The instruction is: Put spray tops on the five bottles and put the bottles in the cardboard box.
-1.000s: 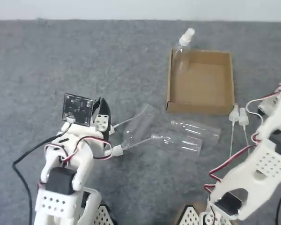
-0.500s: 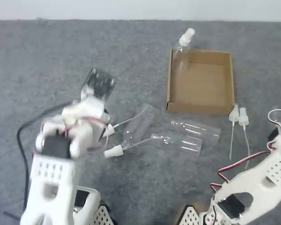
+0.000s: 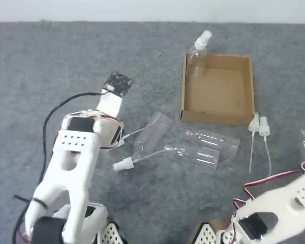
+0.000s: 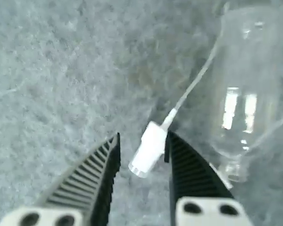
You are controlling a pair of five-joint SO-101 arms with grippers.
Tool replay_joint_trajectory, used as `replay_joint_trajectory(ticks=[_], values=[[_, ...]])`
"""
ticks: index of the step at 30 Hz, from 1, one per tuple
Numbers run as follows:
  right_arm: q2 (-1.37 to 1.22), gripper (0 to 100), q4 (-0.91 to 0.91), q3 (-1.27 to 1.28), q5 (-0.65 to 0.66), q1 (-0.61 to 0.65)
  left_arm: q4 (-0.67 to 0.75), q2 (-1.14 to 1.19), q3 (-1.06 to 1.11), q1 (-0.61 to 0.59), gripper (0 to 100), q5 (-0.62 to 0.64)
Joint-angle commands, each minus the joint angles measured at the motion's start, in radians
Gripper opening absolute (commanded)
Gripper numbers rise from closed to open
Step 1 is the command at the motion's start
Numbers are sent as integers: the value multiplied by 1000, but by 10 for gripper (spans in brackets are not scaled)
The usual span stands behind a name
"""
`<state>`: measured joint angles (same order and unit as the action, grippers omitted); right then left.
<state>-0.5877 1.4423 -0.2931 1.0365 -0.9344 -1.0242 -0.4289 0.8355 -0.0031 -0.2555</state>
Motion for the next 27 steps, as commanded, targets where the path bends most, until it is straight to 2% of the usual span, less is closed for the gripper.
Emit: replay_joint_trajectory(ticks=[1,6,15,21,27], values=[[13,10,22,-51,14,-18,57,71,-7,-40,145,-57],[22,10,127,-52,58,-12,51,141,-4,-81,145,-124],[22,10,113,-52,12,-19,-71,26,31,-57,145,-173],[53,10,113,-51,11,-67,32,51,107,-84,145,-218],[110,10,143,-51,14,-79,161,227,107,-114,145,-221]])
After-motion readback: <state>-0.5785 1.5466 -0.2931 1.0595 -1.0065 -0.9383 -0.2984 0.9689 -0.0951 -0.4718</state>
